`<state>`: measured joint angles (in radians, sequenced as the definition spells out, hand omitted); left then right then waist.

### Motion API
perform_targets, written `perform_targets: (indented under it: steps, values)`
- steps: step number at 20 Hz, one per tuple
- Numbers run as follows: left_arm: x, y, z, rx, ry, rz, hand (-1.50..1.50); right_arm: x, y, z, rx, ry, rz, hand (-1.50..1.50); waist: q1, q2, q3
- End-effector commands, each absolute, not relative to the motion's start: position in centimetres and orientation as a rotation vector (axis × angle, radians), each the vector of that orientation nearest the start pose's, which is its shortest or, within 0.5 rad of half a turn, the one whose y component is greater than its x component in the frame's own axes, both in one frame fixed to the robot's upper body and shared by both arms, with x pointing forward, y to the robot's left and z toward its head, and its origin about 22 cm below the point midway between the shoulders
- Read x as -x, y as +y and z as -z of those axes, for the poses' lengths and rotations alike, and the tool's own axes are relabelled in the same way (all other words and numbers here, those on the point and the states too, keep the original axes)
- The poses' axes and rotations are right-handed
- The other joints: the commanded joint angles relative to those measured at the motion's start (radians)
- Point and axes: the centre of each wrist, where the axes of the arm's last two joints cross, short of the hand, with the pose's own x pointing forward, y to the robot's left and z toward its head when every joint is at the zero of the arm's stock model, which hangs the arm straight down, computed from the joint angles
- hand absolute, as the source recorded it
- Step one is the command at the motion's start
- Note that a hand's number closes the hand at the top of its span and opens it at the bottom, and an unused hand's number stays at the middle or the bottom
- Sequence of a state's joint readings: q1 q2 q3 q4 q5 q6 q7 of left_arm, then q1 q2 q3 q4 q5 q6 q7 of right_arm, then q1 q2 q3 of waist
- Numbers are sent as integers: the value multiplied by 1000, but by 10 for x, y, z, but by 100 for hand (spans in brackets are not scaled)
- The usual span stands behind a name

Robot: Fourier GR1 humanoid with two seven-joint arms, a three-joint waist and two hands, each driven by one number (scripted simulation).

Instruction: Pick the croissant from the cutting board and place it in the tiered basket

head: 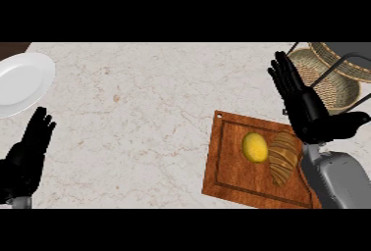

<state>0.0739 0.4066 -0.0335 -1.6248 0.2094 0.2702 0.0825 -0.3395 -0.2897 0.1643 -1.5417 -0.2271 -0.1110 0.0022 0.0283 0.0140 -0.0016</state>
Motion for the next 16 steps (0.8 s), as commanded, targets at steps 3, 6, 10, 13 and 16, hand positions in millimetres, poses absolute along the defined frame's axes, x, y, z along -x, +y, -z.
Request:
perform_targets:
  steps: [3, 6, 10, 13, 16]
  values:
    - [-238, 304, -30, -270, -1463, -9, 0, -301, -179, -90, 21, -1949, -193, 150, -30, -15, 1]
    - [-240, 310, -48, -171, -1465, 86, 0, -275, -173, -96, 125, -2080, -128, 150, -47, -21, 1]
    - [-229, 302, -29, -142, -1423, 39, 0, -275, -240, -23, 690, -1576, 322, -150, -93, -18, -1]
    - [-244, 301, -38, -104, -1418, 64, 0, -256, -216, -20, 849, -1663, 290, -150, -64, -19, -1]
    - [-243, 307, -36, -96, -1417, 79, 0, -243, -205, -27, 941, -1685, 130, -150, -47, -19, -3]
